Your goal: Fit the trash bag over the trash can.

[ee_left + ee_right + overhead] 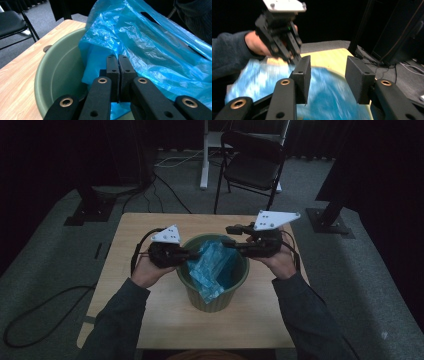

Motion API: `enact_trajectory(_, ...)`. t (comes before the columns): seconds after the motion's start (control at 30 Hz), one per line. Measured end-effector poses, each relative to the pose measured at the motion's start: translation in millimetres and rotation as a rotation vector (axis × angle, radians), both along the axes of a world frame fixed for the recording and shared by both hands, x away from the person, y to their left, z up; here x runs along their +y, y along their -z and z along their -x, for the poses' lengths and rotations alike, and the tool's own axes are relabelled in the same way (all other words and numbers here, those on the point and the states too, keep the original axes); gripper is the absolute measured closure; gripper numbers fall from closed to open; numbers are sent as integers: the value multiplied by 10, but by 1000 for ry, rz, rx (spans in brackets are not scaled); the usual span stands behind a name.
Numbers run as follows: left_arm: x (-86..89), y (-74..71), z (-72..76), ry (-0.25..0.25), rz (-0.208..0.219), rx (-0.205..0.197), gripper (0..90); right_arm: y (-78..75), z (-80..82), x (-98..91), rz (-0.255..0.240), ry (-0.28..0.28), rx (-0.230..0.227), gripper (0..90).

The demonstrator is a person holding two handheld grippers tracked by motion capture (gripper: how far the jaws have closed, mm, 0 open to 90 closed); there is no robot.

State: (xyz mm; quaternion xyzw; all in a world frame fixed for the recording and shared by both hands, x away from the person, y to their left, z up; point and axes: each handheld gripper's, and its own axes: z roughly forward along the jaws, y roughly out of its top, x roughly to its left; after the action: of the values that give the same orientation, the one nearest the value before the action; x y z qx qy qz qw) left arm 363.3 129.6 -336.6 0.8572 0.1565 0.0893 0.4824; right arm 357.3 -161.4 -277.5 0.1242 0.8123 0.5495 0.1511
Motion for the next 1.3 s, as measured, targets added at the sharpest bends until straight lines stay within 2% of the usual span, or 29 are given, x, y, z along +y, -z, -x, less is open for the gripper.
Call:
enact_trajectory(0.17,-23,-3,10,7,-5,-5,884,-11,-11,167,30,-22,1,560)
enact_trajectory(0.2,-25,-5,15,6,-4,-8,884,2,-13,208,44,-28,7,561)
enact_trajectory(0.23,-24,-7,17,6,-5,-11,884,54,-19,294,83,-44,16,561)
enact_trajectory(0.27,-21,-10,21,6,-3,-12,884,54,-19,294,83,-44,16,561)
enact_trajectory(0.3,-8,-17,29,3,2,-15,885,85,-21,324,106,-43,17,560)
enact_trajectory(0.33,6,-24,34,1,2,-19,884,139,-30,357,158,-34,15,600)
enact_trajectory(0.37,6,-24,34,1,2,-19,885,139,-30,357,158,-34,15,600)
enact_trajectory(0.4,28,-31,39,-3,8,-21,885,177,-31,364,194,-20,11,651)
enact_trajectory(0.43,41,-35,40,-7,9,-23,885,229,-25,342,250,7,5,758)
enact_trajectory(0.47,53,-38,41,-10,12,-23,885,229,-25,342,250,7,5,758)
enact_trajectory(0.57,97,-44,44,-20,18,-24,885,269,-23,262,288,44,3,844)
enact_trajectory(0.6,106,-45,44,-21,20,-24,885,288,-35,180,291,76,15,869)
enact_trajectory(0.77,149,-54,41,-31,29,-26,885,323,-62,17,291,124,49,888)
enact_trajectory(0.93,148,-47,33,-35,24,-22,885,337,-69,-57,296,145,66,875)
enact_trajectory(0.97,135,-45,34,-33,24,-21,885,321,-52,-71,261,125,56,745)
enact_trajectory(1.0,118,-43,33,-30,18,-23,885,277,-17,-62,201,90,37,648)
enact_trajectory(1.03,107,-40,33,-28,16,-22,885,277,-17,-62,201,90,37,648)
enact_trajectory(1.07,91,-35,32,-25,15,-20,885,240,6,-34,168,68,39,606)
enact_trajectory(1.17,53,-30,34,-21,11,-24,885,213,16,31,154,46,39,583)
enact_trajectory(1.27,35,-29,36,-16,15,-26,885,214,7,139,160,16,54,560)
enact_trajectory(1.3,29,-28,36,-13,16,-26,885,234,-12,218,181,7,57,569)
